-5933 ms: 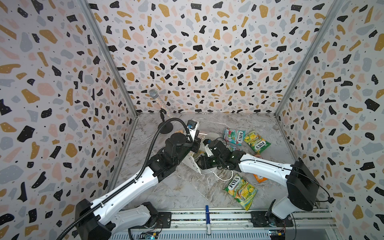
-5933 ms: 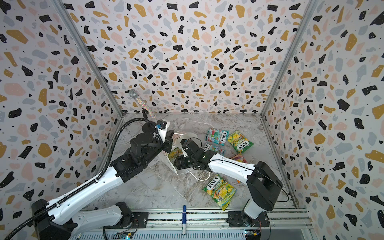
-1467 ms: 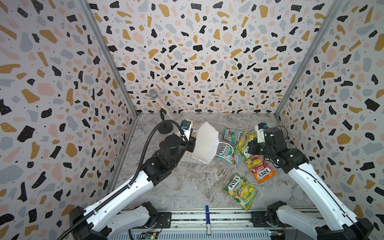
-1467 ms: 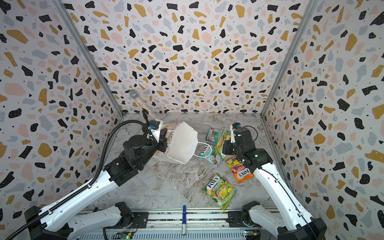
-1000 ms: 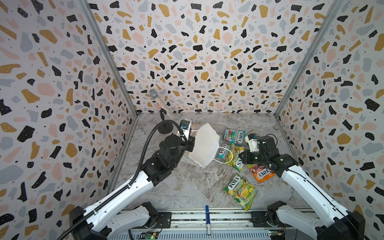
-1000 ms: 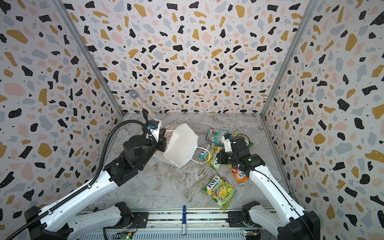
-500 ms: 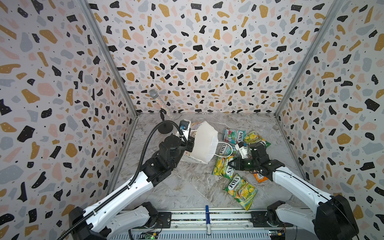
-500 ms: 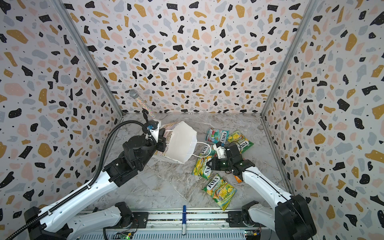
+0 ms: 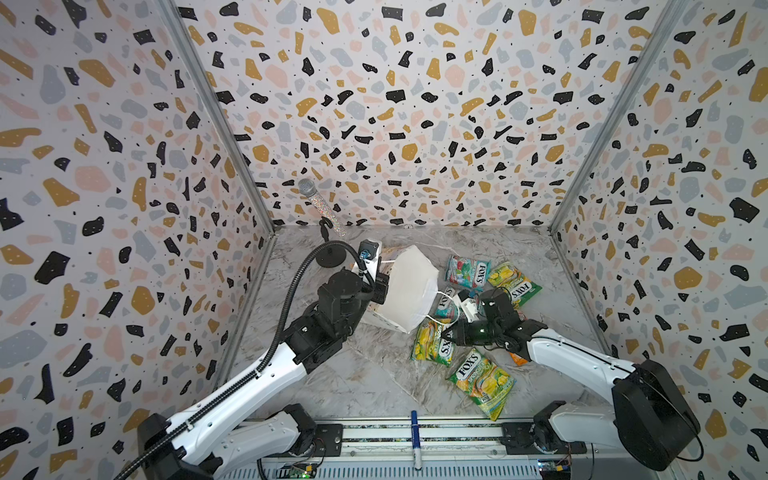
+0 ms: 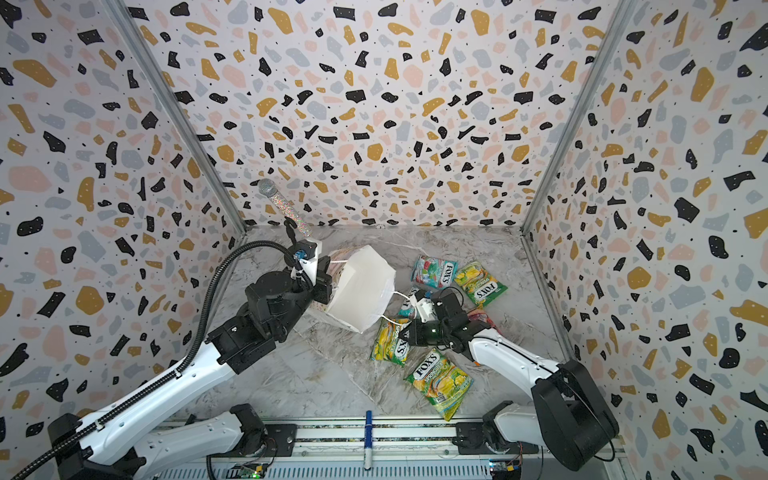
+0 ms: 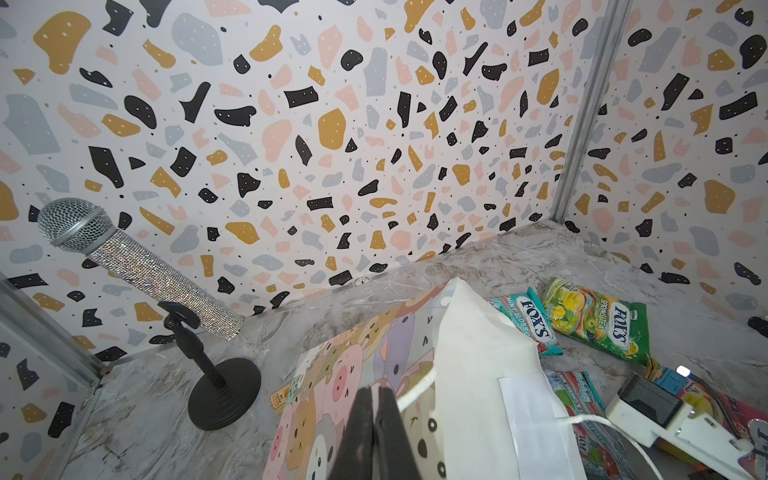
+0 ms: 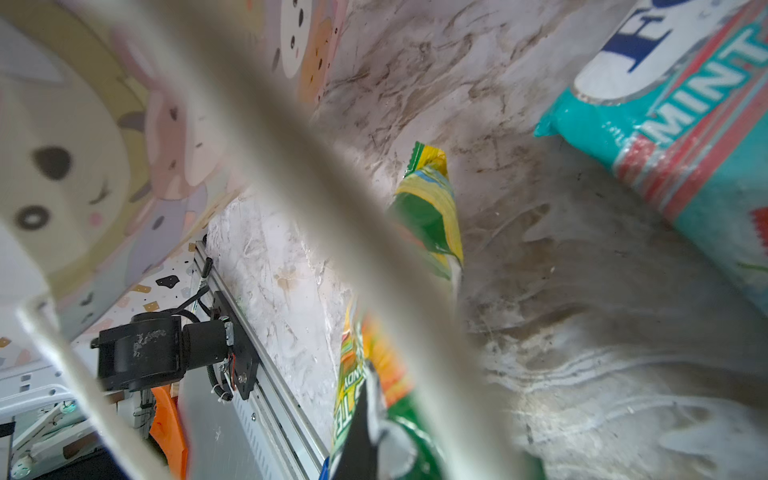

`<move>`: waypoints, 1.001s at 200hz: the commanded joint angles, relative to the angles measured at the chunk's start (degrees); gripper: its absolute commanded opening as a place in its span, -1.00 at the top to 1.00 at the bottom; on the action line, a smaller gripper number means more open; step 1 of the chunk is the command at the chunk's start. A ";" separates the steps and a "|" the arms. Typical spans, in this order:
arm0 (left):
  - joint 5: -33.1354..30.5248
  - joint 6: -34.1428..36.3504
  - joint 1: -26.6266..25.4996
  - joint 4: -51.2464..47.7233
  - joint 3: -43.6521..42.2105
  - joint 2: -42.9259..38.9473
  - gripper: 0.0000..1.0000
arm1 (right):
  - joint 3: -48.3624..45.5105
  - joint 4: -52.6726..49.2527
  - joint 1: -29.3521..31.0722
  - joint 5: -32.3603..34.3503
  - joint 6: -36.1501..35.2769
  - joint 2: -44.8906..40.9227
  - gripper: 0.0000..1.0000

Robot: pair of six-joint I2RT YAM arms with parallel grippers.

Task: Take the snacks out of the paper bag
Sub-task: 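Carry the green packet beside the other packets and lower it, then open the right gripper to release the green packet on the table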

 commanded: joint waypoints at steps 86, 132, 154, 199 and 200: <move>-0.79 -0.10 0.08 2.73 -0.51 -1.05 1.00 | -0.12 -0.92 0.57 2.75 -2.17 0.60 0.35; -0.84 -0.28 0.07 2.96 -0.51 -0.97 1.00 | 0.38 -3.63 0.70 6.99 -3.33 -1.71 -0.05; -0.84 -0.28 0.11 2.78 -0.51 -0.95 1.00 | 0.47 -4.11 0.65 7.93 -3.86 -3.08 -0.16; -0.94 -0.28 0.13 2.90 -0.51 -1.05 1.00 | 2.32 -9.29 0.70 12.53 -6.35 -5.25 -0.31; -0.93 -0.28 0.10 2.91 -0.51 -1.07 1.00 | 2.37 -9.46 0.70 12.79 -6.40 -5.34 -0.31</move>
